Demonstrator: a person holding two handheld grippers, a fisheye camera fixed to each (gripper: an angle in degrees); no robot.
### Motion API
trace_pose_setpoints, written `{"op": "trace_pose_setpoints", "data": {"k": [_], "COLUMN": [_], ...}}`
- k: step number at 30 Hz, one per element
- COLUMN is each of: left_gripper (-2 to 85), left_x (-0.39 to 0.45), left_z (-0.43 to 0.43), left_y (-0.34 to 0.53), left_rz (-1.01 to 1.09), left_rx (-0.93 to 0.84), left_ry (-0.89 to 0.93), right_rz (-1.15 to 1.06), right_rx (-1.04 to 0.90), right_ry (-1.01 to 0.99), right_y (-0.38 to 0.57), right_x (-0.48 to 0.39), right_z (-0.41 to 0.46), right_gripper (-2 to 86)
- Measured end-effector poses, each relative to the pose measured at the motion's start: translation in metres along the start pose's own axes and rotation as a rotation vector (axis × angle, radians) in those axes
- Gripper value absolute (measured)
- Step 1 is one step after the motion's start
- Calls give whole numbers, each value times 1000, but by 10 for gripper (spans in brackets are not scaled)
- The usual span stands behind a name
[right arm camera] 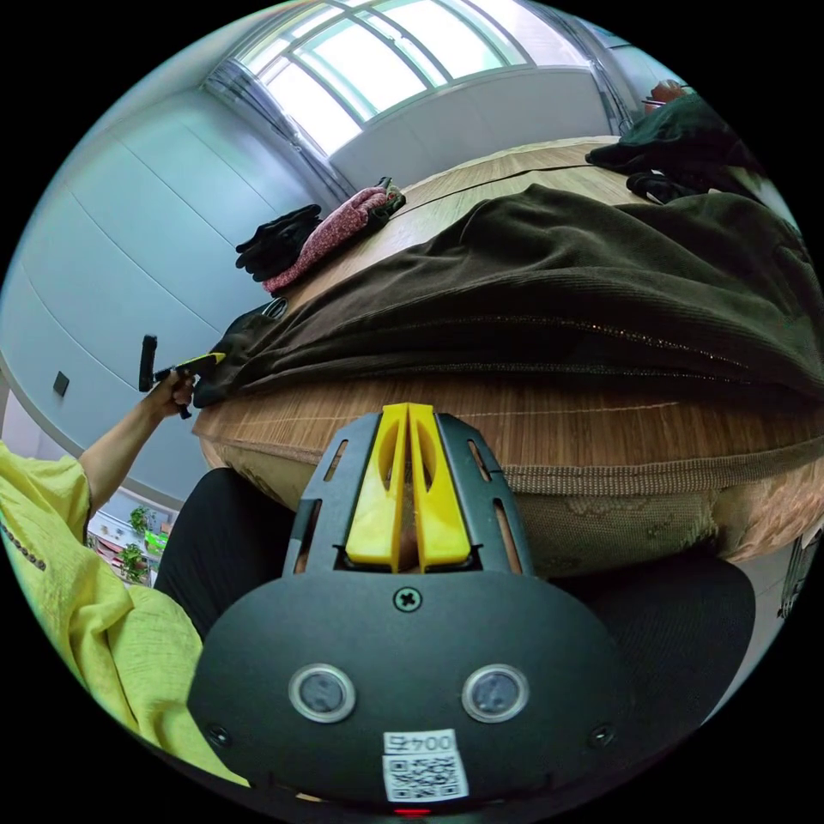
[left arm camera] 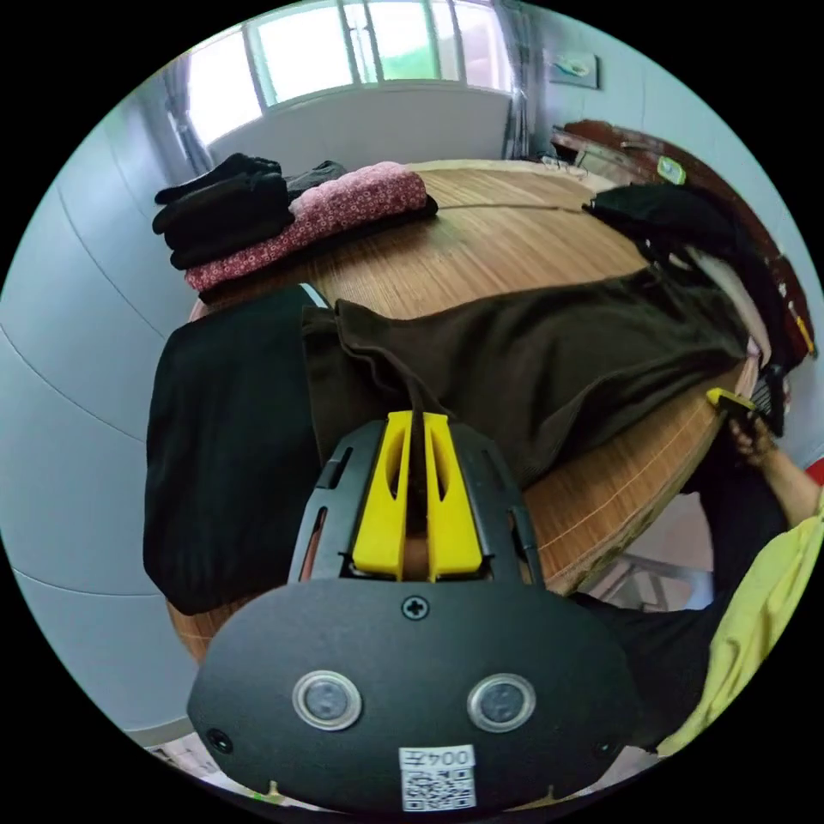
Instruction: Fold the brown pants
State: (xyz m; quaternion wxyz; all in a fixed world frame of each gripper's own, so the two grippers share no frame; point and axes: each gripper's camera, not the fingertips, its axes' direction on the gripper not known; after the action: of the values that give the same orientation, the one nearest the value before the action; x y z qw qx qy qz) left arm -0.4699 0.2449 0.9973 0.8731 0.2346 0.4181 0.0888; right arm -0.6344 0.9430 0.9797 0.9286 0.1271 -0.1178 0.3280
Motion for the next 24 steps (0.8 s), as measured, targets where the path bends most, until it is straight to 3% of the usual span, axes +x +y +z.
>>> {"op": "trace_pose_setpoints", "data": {"k": [6, 11, 16, 24], "left_gripper": [23, 22, 33, 72], "left_x": [-47, -56, -59, -74], "left_z": [-29, -39, 13, -22], "left_y": [-29, -29, 0, 14], "left_rz": [-82, -63, -121, -232], "left_rx": [26, 35, -78, 25], "left_ry": [130, 79, 52, 75], "right_rz": [-12, -4, -4, 13], "right_rx": [-1, -1, -3, 13], "right_ry": [14, 11, 3, -8], "right_y": [-1, -1, -3, -2], "right_x": [-1, 2, 6, 14], "right_z": [2, 2, 3, 1], "right_gripper": [-8, -8, -8, -8]}}
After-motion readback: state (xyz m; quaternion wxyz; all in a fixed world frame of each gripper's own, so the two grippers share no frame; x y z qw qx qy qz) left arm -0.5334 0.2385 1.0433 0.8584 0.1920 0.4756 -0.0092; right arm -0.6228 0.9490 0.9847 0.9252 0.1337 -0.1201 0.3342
